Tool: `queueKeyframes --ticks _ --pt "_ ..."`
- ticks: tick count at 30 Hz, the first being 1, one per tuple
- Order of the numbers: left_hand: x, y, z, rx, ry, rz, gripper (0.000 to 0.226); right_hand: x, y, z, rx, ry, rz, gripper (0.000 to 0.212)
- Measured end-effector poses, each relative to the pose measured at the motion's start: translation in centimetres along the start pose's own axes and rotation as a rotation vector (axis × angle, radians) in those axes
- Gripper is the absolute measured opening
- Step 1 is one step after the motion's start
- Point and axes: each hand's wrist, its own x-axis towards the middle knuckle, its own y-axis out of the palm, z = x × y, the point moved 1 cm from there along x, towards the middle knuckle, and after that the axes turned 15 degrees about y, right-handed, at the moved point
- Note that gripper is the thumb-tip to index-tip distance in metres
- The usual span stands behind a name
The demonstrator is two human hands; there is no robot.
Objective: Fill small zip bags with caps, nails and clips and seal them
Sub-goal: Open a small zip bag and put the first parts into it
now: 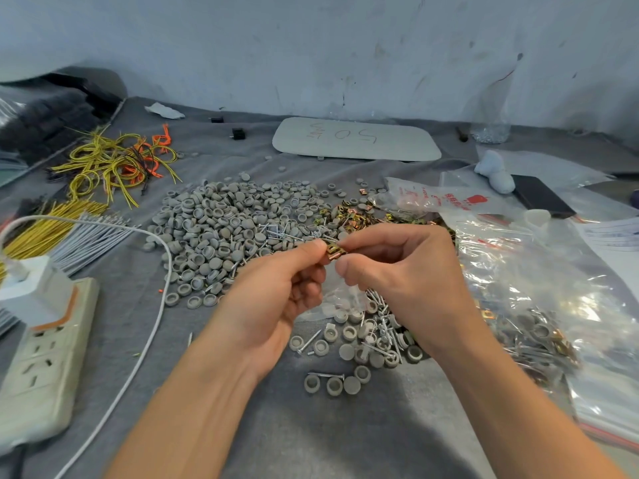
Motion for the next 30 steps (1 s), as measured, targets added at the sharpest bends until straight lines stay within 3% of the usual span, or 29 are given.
queueKeyframes --ticks 4,6,10,18,24,30 --pt "-0.02 0.03 0.25 0.117 0.065 0.01 0.029 0.18 -0.07 -0.07 0.025 0.02 0.015 0.014" --pt "-0.15 0.19 0.15 0.103 0.112 0.026 0.017 0.21 -0.1 -0.04 0.045 0.023 0.029 0.014" --pt "-0.31 -0.01 -0.15 0.081 0.189 0.088 0.03 0.19 -0.14 -0.07 0.076 0.034 0.048 0.012" --pt "-0.27 -0.23 -0.4 0.096 0.271 0.16 0.033 0.15 -0.04 0.11 0.133 0.083 0.064 0.014" --pt "-0.26 -0.26 -0.44 0.088 0.297 0.226 0.035 0.06 -0.05 0.13 0.192 0.135 0.109 0.004" --pt "-0.19 -0.23 -0.32 0.128 0.435 0.136 0.028 0.0 -0.09 -0.03 0.193 0.201 0.141 0.011"
